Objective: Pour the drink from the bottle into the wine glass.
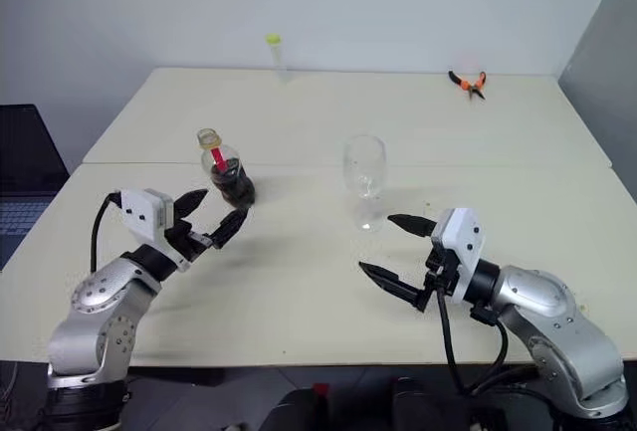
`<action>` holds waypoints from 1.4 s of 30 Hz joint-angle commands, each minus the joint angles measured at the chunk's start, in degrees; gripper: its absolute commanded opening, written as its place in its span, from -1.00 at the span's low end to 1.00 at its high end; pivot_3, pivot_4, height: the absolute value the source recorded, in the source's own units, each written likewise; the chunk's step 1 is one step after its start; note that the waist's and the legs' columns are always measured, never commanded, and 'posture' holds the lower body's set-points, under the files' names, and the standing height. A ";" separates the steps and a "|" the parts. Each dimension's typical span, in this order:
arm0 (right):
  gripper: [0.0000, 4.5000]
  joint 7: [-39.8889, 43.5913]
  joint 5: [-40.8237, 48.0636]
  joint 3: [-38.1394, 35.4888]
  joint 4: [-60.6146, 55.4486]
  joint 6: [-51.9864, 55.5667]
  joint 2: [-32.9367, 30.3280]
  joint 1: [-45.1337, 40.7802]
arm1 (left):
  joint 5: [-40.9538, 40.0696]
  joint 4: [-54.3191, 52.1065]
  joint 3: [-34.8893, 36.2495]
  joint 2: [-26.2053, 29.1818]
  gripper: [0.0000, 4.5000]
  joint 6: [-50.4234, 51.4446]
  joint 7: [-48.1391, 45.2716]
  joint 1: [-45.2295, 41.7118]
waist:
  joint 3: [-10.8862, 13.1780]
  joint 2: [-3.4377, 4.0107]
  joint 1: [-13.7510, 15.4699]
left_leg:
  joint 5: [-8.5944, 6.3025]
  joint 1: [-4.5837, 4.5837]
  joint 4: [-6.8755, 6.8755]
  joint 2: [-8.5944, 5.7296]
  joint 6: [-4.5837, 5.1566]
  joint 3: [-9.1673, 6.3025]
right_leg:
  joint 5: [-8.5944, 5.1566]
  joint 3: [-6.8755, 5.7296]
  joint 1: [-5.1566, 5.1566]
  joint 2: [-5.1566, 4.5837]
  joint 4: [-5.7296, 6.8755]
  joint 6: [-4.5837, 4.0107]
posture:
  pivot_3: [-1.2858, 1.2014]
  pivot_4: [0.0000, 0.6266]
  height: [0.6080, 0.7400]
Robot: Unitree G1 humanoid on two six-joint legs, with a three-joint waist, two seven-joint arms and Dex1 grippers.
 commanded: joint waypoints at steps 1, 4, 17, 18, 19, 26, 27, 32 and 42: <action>0.99 -0.41 4.62 -2.13 -2.04 2.05 -1.18 -1.78 | 3.40 3.21 0.64 -1.37 1.00 -4.06 4.70 -3.76 | -0.01 -0.02 0.21 | 0.00 -0.01 0.02 -0.02 0.00 0.01 | 0.00 -0.03 0.01 0.00 0.00 0.00 | 0.03 -0.52 1.00; 0.99 -0.23 5.58 -2.05 -1.67 2.51 -2.28 -2.62 | 5.57 6.92 -0.48 -2.41 1.00 -5.52 6.44 -5.88 | -0.03 -0.06 0.36 | 0.00 -0.01 0.02 -0.08 0.00 0.06 | 0.00 0.00 0.01 0.01 -0.02 0.01 | 0.03 -0.52 1.00; 0.99 -1.28 7.54 -2.42 -1.58 2.78 -3.62 -4.48 | 7.40 24.13 -2.23 -3.03 1.00 -8.44 6.63 -17.12 | -0.03 -0.08 0.51 | 0.01 -0.04 0.03 -0.06 -0.01 0.05 | 0.00 -0.02 -0.03 0.01 0.01 0.01 | 0.03 -0.52 1.00; 0.99 -1.34 7.61 -2.40 -1.65 2.79 -3.75 -4.55 | 7.47 25.39 -2.52 -2.99 1.00 -8.70 6.30 -18.05 | -0.03 -0.08 0.50 | 0.01 -0.04 0.03 -0.07 -0.01 0.05 | 0.00 -0.02 -0.03 0.01 0.00 0.01 | 0.03 -0.52 1.00; 0.99 -1.42 7.78 -2.43 -1.68 2.83 -3.87 -4.61 | 7.67 26.76 -2.73 -2.92 1.00 -9.03 6.18 -18.96 | -0.02 -0.08 0.50 | 0.01 -0.04 0.03 -0.08 -0.01 0.05 | 0.00 -0.03 -0.03 0.01 0.01 0.01 | 0.03 -0.52 1.00; 0.99 -1.55 7.44 -2.44 -1.28 2.49 -4.60 -4.84 | 7.65 36.53 -2.60 -3.30 1.00 -12.15 5.68 -25.59 | -0.02 -0.09 0.51 | 0.01 -0.05 0.04 -0.09 -0.02 0.04 | 0.00 -0.04 -0.03 0.02 0.01 0.01 | 0.03 -0.52 1.00; 0.99 -1.52 7.29 -2.35 -1.20 2.38 -4.64 -4.85 | 7.66 37.99 -2.72 -3.30 1.00 -12.59 5.29 -26.56 | -0.02 -0.09 0.51 | 0.01 -0.04 0.04 -0.09 -0.02 0.04 | 0.00 -0.04 -0.03 0.02 0.01 0.01 | 0.03 -0.52 1.00; 0.99 -1.50 6.84 -2.01 -0.93 2.02 -4.64 -4.79 | 7.82 43.91 -3.02 -3.23 1.00 -14.64 3.40 -29.98 | -0.02 -0.09 0.46 | 0.01 -0.04 0.04 -0.09 -0.02 0.06 | 0.00 -0.03 -0.04 0.03 0.00 0.01 | 0.03 -0.52 1.00; 1.00 -1.87 6.34 -1.69 -0.95 1.65 -4.45 -4.86 | 6.58 49.27 -2.05 -4.05 -0.19 -17.39 2.02 -32.79 | -0.01 -0.11 0.42 | 0.01 -0.06 0.04 -0.10 -0.02 0.04 | 0.00 -0.03 -0.05 0.02 0.00 0.01 | 0.03 -0.52 1.00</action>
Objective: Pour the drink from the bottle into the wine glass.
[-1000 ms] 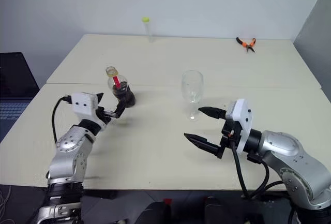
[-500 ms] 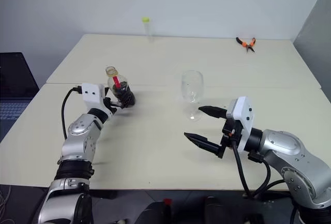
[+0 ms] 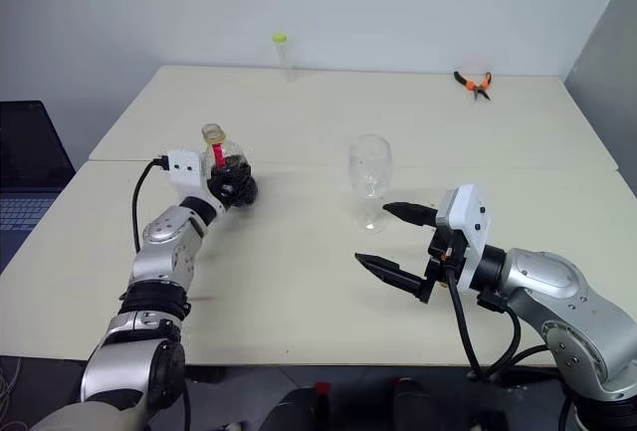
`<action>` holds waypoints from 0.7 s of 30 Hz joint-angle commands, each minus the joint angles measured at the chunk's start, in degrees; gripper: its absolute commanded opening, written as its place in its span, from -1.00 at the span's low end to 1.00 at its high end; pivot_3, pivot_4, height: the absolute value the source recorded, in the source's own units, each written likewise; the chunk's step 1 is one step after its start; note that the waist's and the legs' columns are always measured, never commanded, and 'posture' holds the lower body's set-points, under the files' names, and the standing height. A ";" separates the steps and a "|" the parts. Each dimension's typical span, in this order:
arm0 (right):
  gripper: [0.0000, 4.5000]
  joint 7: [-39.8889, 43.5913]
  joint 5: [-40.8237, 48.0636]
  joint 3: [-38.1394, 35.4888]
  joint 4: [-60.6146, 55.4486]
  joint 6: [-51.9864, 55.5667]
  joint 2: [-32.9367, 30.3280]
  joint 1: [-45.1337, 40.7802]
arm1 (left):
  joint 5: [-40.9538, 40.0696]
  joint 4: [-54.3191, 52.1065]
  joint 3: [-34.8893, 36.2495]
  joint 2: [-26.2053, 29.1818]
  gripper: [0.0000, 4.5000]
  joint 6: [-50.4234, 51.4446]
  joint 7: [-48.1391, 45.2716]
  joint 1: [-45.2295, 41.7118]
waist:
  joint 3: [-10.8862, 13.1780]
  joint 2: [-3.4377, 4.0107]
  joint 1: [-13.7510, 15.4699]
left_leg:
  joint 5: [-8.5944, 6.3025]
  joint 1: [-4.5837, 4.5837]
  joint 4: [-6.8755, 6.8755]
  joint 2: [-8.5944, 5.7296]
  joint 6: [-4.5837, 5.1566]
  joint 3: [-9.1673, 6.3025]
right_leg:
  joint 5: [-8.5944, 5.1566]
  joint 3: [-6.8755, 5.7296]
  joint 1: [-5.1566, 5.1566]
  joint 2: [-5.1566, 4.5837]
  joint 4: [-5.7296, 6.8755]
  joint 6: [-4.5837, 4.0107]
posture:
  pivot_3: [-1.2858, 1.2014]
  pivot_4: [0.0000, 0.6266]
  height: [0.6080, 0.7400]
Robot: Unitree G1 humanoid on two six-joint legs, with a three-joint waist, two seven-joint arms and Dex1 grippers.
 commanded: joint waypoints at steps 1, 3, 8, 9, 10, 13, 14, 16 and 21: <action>1.00 -0.40 -0.24 -0.75 -0.99 -1.40 -0.13 -0.97 | -1.55 -0.58 1.24 -0.31 -0.26 -1.90 -1.41 -2.15 | 0.00 0.00 0.00 | 0.00 0.00 0.01 0.00 0.00 0.00 | 0.00 0.00 0.00 0.00 0.00 0.00 | 0.03 -0.52 1.00; 1.00 -0.80 -0.18 -0.85 -0.93 -1.58 0.22 -1.18 | -2.88 -1.57 1.89 -0.42 -0.36 -1.86 -2.45 -2.43 | 0.01 -0.01 0.00 | 0.00 -0.01 0.01 0.00 0.00 -0.01 | 0.00 0.00 0.00 0.00 0.00 0.00 | 0.03 -0.52 1.00; 1.00 -1.50 -0.03 -0.98 -1.02 -1.55 0.56 -1.63 | -3.60 -4.33 2.20 -0.12 -0.47 -0.96 -3.37 -2.73 | 0.04 -0.07 -0.07 | 0.01 -0.02 0.01 0.01 -0.02 -0.01 | 0.00 0.00 -0.03 0.00 0.00 0.00 | 0.03 -0.52 1.00; 1.00 -2.29 -0.34 -1.17 -1.07 -1.82 0.96 -1.78 | -2.67 -6.54 0.56 0.27 -0.49 -0.98 -4.77 -2.89 | 0.06 -0.10 -0.07 | 0.01 -0.02 0.01 0.02 -0.02 -0.01 | 0.00 0.00 -0.03 0.00 0.00 0.00 | 0.03 -0.52 1.00; 1.00 -3.01 -0.82 -1.27 -1.16 -2.18 1.31 -1.88 | -2.12 -8.76 -0.98 0.43 -0.50 -0.61 -6.25 -3.13 | 0.08 -0.13 -0.07 | 0.01 -0.03 0.01 0.02 -0.03 -0.02 | 0.00 0.00 -0.04 -0.01 0.00 0.00 | 0.03 -0.52 1.00; 1.00 -4.93 -2.60 -1.17 -1.10 -3.43 2.41 -1.99 | -0.52 -12.67 -4.53 0.47 -0.50 0.00 -9.31 -4.43 | 0.11 -0.19 0.09 | 0.09 -0.09 0.02 0.00 -0.16 -0.02 | 0.00 -0.02 -0.06 0.00 0.00 0.00 | 0.03 -0.52 1.00; 1.00 -5.38 -3.24 -1.04 -1.02 -3.77 2.80 -1.94 | -0.08 -12.99 -5.35 0.37 -0.51 0.03 -9.92 -5.14 | 0.11 -0.19 0.25 | 0.11 -0.10 0.04 -0.02 -0.19 -0.03 | 0.00 -0.03 -0.06 0.00 0.00 0.00 | 0.03 -0.52 1.00; 1.00 -6.54 -4.96 -0.55 -0.86 -4.65 3.56 -1.84 | 0.96 -12.83 -6.98 0.26 -0.54 -0.31 -11.16 -7.05 | 0.11 -0.19 0.42 | 0.12 -0.10 0.06 -0.06 -0.20 0.00 | 0.00 -0.01 -0.05 0.01 0.00 0.00 | 0.03 -0.52 1.00; 1.00 -8.65 -9.80 0.15 -0.62 -8.80 6.05 -1.09 | 4.72 -9.92 -11.50 0.23 -0.54 -3.73 -15.05 -12.32 | 0.12 -0.20 0.41 | 0.11 -0.10 0.03 -0.03 -0.20 0.02 | 0.00 0.00 -0.07 0.08 0.01 0.01 | 0.03 -0.52 1.00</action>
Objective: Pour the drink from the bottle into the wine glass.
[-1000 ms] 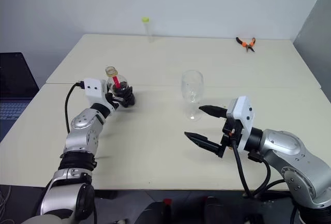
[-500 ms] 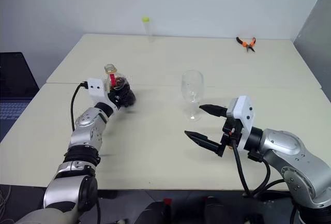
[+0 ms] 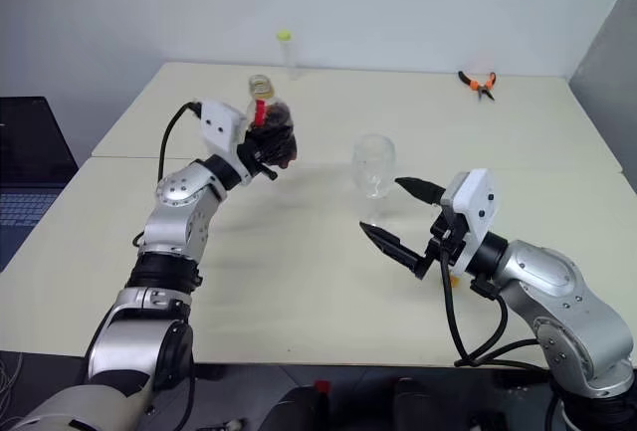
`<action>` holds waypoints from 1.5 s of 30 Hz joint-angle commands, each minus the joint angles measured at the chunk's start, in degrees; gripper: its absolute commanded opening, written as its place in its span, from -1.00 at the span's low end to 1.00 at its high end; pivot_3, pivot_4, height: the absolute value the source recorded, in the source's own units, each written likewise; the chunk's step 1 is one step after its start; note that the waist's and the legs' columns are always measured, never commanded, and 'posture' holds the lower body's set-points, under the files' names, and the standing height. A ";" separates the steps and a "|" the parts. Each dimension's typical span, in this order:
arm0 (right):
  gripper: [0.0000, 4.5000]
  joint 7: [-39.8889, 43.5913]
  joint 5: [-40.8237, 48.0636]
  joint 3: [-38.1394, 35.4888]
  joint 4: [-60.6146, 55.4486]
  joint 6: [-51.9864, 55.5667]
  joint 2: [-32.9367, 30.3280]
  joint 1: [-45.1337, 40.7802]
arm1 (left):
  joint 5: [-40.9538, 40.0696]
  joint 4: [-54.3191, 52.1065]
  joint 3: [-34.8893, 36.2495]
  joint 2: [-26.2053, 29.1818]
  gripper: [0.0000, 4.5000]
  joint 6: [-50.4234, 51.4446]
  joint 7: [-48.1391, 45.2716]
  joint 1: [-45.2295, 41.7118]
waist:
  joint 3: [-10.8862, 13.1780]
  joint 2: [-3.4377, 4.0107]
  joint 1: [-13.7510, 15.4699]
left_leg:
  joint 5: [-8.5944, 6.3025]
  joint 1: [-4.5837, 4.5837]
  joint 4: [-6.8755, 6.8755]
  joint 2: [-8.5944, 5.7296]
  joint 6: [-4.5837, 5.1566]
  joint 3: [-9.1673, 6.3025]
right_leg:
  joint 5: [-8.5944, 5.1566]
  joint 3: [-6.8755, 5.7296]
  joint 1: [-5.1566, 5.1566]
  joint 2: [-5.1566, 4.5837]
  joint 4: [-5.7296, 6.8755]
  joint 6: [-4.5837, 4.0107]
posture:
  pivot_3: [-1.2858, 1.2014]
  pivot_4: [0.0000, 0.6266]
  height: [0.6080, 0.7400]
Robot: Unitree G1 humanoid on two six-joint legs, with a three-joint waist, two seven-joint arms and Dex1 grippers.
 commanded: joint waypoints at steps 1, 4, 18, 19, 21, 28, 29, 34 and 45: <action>1.00 -1.07 -2.43 -0.02 -0.70 -3.44 1.21 0.17 | 2.89 1.13 -2.41 0.52 -0.54 -5.01 -2.66 -5.15 | 0.00 0.00 -0.11 | 0.00 0.00 0.00 0.00 0.00 0.02 | 0.00 0.02 0.00 0.01 0.01 0.00 | 0.03 -0.52 1.00; 1.00 -0.95 -2.68 -0.04 -0.11 -4.44 2.33 0.53 | 6.94 6.13 -5.23 0.90 -0.54 -10.85 -3.62 -9.21 | 0.02 -0.02 -0.14 | 0.00 0.01 0.00 0.00 0.00 0.02 | 0.00 0.01 -0.01 0.02 0.01 0.00 | 0.03 -0.52 1.00; 1.00 -6.02 -10.51 4.03 3.95 -6.06 7.95 -1.18 | 17.63 24.31 -10.68 0.48 -0.56 -30.49 -1.35 -19.33 | 0.05 -0.05 -1.08 | -0.02 -0.01 -0.01 -0.04 0.05 0.04 | -0.01 0.04 -0.04 0.02 0.04 0.01 | 0.03 -0.52 1.00; 1.00 -6.10 -10.87 4.09 4.08 -6.14 8.12 -1.36 | 18.16 24.86 -10.86 0.43 -0.56 -31.43 -1.05 -19.66 | 0.05 -0.05 -1.09 | -0.02 -0.01 -0.01 -0.04 0.05 0.03 | -0.01 0.04 -0.04 0.02 0.04 0.01 | 0.03 -0.52 1.00; 1.00 -6.33 -11.40 4.15 4.47 -6.32 8.57 -1.84 | 19.18 25.75 -11.32 0.41 -0.56 -33.19 -0.95 -20.18 | 0.05 -0.05 -1.12 | -0.02 -0.01 -0.01 -0.04 0.05 0.02 | -0.01 0.03 -0.05 0.03 0.04 0.01 | 0.03 -0.52 1.00; 1.00 -7.03 -12.97 4.48 6.31 -6.55 10.01 -3.71 | 23.04 28.39 -12.73 1.44 -0.56 -37.35 1.33 -21.98 | 0.05 -0.05 -1.21 | -0.05 -0.01 0.00 -0.04 0.11 0.03 | -0.01 0.03 -0.07 0.04 0.07 0.01 | 0.03 -0.52 1.00; 1.00 -7.04 -13.13 4.53 6.50 -6.52 10.22 -3.92 | 23.52 28.68 -12.95 1.62 -0.56 -37.84 1.80 -22.16 | 0.05 -0.05 -1.21 | -0.05 -0.01 -0.01 -0.04 0.11 0.03 | -0.01 0.03 -0.07 0.03 0.08 0.01 | 0.03 -0.52 1.00; 1.00 -6.94 -13.60 5.02 7.41 -6.58 11.24 -4.94 | 27.37 29.78 -14.75 3.09 -0.57 -40.78 3.89 -23.27 | 0.05 -0.05 -1.21 | -0.05 -0.01 0.00 -0.05 0.11 0.04 | -0.01 0.05 -0.08 0.03 0.08 0.01 | 0.03 -0.52 1.00; 1.00 -6.92 -14.64 5.90 8.74 -6.83 13.27 -6.39 | 34.92 32.25 -19.06 6.32 -0.58 -46.06 10.38 -25.96 | 0.05 -0.05 -1.28 | -0.08 -0.03 0.00 -0.06 0.16 0.04 | -0.01 0.04 -0.12 0.03 0.11 0.01 | 0.03 -0.52 1.00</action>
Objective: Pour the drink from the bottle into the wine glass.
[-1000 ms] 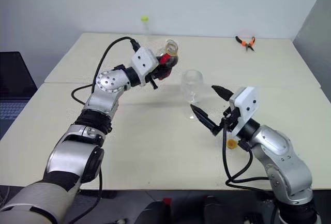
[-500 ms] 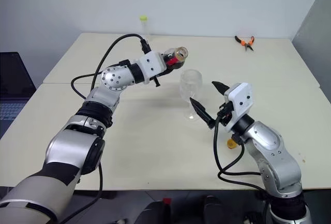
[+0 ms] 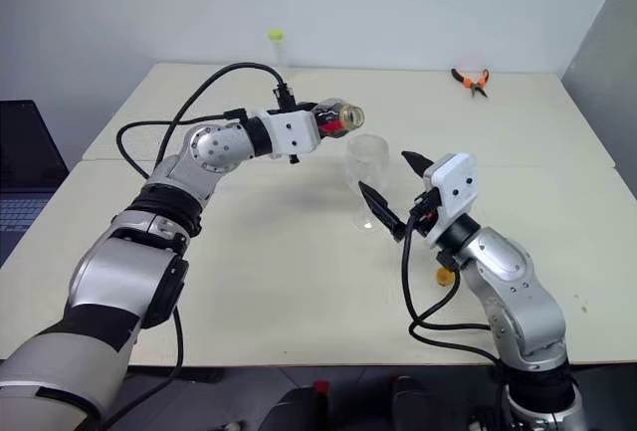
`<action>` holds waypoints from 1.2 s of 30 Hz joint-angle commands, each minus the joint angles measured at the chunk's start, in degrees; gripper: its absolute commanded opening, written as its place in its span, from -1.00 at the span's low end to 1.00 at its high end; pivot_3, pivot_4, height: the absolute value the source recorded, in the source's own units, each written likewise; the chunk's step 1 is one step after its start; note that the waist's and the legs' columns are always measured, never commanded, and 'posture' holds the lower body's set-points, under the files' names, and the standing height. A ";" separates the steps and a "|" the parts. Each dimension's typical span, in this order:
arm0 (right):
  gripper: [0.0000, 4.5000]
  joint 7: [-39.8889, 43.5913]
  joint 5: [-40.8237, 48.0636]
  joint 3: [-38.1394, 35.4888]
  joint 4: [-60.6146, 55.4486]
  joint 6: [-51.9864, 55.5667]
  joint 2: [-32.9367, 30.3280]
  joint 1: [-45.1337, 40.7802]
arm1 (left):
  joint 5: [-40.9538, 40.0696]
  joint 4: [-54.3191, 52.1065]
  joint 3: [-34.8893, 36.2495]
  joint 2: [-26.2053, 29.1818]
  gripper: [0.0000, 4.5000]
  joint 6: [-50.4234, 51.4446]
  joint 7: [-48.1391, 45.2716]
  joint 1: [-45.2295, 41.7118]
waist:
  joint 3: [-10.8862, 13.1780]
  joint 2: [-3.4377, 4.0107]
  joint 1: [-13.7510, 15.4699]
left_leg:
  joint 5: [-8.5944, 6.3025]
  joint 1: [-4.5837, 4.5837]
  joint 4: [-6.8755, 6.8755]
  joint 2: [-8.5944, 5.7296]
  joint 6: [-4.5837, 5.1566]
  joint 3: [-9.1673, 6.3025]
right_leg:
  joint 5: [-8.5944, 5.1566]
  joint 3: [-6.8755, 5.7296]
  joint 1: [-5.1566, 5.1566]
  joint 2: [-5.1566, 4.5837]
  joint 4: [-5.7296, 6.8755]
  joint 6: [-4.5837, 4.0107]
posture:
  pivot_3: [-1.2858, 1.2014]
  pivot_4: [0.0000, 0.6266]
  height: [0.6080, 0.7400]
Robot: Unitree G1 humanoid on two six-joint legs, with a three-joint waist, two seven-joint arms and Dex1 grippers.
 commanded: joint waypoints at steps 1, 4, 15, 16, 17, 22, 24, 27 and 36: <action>1.00 -0.39 0.28 -0.31 -1.11 -1.45 0.97 -1.35 | 2.22 -0.40 -0.93 1.75 -0.58 -3.19 3.78 -3.29 | 0.00 0.00 -0.01 | 0.00 0.00 -0.01 0.00 0.00 0.01 | 0.00 0.01 -0.01 0.00 0.00 0.00 | 0.03 -0.52 1.00; 1.00 -0.72 0.13 -0.04 -1.06 -1.23 1.88 -1.75 | 4.44 0.54 -2.26 2.54 -0.58 -3.84 6.26 -4.05 | 0.00 0.00 -0.02 | 0.00 0.00 -0.01 -0.01 0.00 0.01 | 0.00 0.01 -0.02 0.00 0.01 0.00 | 0.03 -0.52 1.00; 1.00 -0.85 -0.08 0.66 -1.46 0.11 2.09 -1.97 | 8.94 1.50 -4.77 3.34 -0.58 -5.53 11.67 -5.65 | 0.00 0.00 -0.06 | 0.00 -0.03 0.00 -0.01 0.00 0.01 | 0.00 0.01 -0.04 0.00 0.02 0.00 | 0.03 -0.52 1.00; 1.00 -0.76 -0.14 0.76 -1.49 0.23 1.95 -1.83 | 9.10 1.52 -4.83 3.38 -0.58 -5.74 12.03 -5.80 | 0.00 0.00 -0.06 | 0.00 -0.03 0.00 -0.01 0.00 0.00 | 0.00 0.00 -0.04 0.00 0.02 0.00 | 0.03 -0.52 1.00; 1.00 -0.66 -0.15 0.86 -1.53 0.35 1.83 -1.69 | 9.05 1.61 -4.82 3.35 -0.58 -5.85 12.16 -5.93 | 0.00 0.00 -0.06 | 0.00 -0.03 0.00 -0.01 0.01 0.00 | 0.00 0.00 -0.04 0.00 0.02 0.00 | 0.03 -0.52 1.00; 1.00 -0.31 -0.28 1.56 -1.83 0.92 1.18 -0.96 | 9.79 1.78 -5.32 3.59 -0.58 -6.35 13.45 -6.53 | 0.00 0.00 -0.06 | 0.00 -0.03 0.00 -0.01 -0.01 0.01 | 0.00 0.01 -0.06 0.00 0.03 0.00 | 0.03 -0.52 1.00; 1.00 -0.30 -0.49 1.87 -1.87 1.07 0.91 -0.69 | 10.34 1.82 -5.55 3.77 -0.58 -6.41 14.09 -6.91 | 0.00 0.00 -0.06 | 0.01 -0.04 0.00 -0.01 -0.02 0.01 | 0.00 0.01 -0.06 0.00 0.03 0.00 | 0.03 -0.52 1.00; 1.00 -0.40 -0.62 2.10 -1.87 1.14 0.64 -0.47 | 11.30 1.83 -5.95 4.01 -0.58 -6.63 14.98 -7.21 | 0.00 0.00 -0.07 | 0.00 -0.04 0.01 -0.01 0.00 0.02 | 0.00 0.01 -0.07 0.00 0.03 0.00 | 0.03 -0.52 1.00; 1.00 -0.77 -0.71 2.54 -1.74 1.32 0.39 -0.34 | 13.45 1.99 -7.42 4.66 -0.58 -6.97 17.85 -7.86 | 0.00 0.00 -0.07 | 0.01 -0.06 0.01 -0.02 -0.02 0.02 | 0.00 0.01 -0.07 0.00 0.04 0.00 | 0.03 -0.52 1.00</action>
